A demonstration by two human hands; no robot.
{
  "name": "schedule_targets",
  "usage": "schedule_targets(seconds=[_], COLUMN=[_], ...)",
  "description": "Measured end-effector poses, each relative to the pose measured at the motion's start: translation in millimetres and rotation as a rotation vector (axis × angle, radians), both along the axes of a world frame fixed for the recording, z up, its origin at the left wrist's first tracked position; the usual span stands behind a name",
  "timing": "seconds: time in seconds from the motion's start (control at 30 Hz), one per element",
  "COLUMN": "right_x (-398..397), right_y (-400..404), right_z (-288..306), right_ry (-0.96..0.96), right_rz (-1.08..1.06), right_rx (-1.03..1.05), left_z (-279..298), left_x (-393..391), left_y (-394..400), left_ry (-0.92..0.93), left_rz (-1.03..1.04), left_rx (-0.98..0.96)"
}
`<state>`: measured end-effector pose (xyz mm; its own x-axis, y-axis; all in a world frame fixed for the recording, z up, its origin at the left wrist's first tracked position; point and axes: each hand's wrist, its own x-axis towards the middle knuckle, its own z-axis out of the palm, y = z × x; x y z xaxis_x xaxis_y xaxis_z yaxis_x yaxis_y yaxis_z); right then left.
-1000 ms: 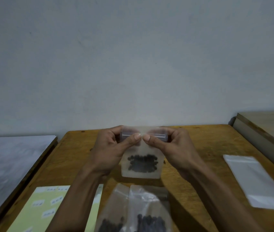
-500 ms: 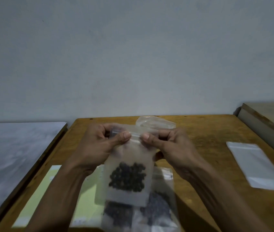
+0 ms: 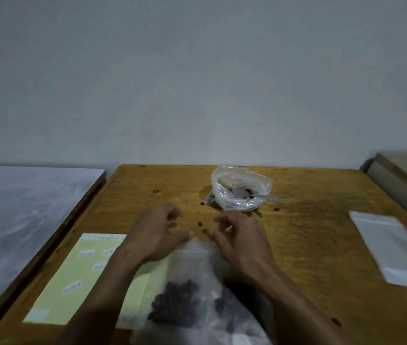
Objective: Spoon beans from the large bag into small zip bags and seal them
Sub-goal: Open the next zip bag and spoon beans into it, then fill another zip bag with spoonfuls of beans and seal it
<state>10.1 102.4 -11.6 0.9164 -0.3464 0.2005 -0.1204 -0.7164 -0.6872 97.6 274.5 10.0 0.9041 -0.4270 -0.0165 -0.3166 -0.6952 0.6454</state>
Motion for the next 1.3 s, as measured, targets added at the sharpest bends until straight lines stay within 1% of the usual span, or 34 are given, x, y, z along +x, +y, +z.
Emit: schedule_targets(seconds=[0.13, 0.27, 0.37, 0.43, 0.5, 0.6, 0.67, 0.73, 0.8, 0.87, 0.97, 1.03, 1.1, 1.2, 1.3], right_x=[-2.4, -17.7, -39.4, -56.8, -76.9, -104.3, -118.9, -126.0, -128.0, -128.3, -129.7, -130.2, -131.8, -134.9, -137.1], right_y=[-29.7, -71.2, -121.1, -157.9, -196.1, -239.1, -257.4, -264.2, -263.1, -258.6, -257.3, -258.5, -261.3, -266.5, -266.3], right_z=[11.1, 23.4, 24.0, 16.9, 5.1, -12.1, -21.9, -28.8, -32.7, -34.5, -34.0, -30.5, -24.7, -15.5, -9.9], right_ry=[-0.029, -0.118, -0.141, -0.084, -0.03, 0.148, 0.268, 0.312, 0.291, 0.23, 0.046, -0.084, -0.157, -0.167, -0.186], right_rz=[-0.058, -0.206, -0.357, -0.467, -0.623, -0.803, -0.826, -0.805, -0.797, -0.795, -0.816, -0.853, -0.874, -0.841, -0.865], right_rx=[0.064, 0.144, 0.151, 0.136, 0.047, -0.077, -0.084, -0.078, -0.071, -0.073, -0.003, 0.063, 0.158, 0.281, 0.292], left_z=[10.2, 22.1, 26.1, 22.6, 15.0, -5.7, -21.7, -34.6, -41.9, -45.9, -49.2, -50.3, -50.0, -48.6, -44.5], left_x=[3.0, -4.3, -19.6, -32.8, -49.6, -73.0, -85.4, -94.4, -101.0, -104.1, -102.7, -100.6, -99.3, -96.0, -96.4], left_y=[-27.7, -78.0, -135.9, -178.6, -224.7, -284.8, -317.2, -338.5, -351.7, -357.6, -360.4, -359.7, -358.9, -358.7, -358.0], left_ry=[-0.092, -0.182, -0.178, -0.144, -0.074, 0.006, -0.034, -0.068, -0.13, -0.158, -0.153, -0.143, -0.119, -0.031, 0.064], left_rz=[-0.045, -0.133, -0.251, -0.329, -0.402, -0.44, -0.426, -0.382, -0.355, -0.337, -0.311, -0.311, -0.307, -0.282, -0.262], left_rx=[-0.079, -0.176, -0.246, -0.242, -0.189, -0.081, -0.009, 0.035, 0.118, 0.164, 0.168, 0.15, 0.103, -0.001, -0.04])
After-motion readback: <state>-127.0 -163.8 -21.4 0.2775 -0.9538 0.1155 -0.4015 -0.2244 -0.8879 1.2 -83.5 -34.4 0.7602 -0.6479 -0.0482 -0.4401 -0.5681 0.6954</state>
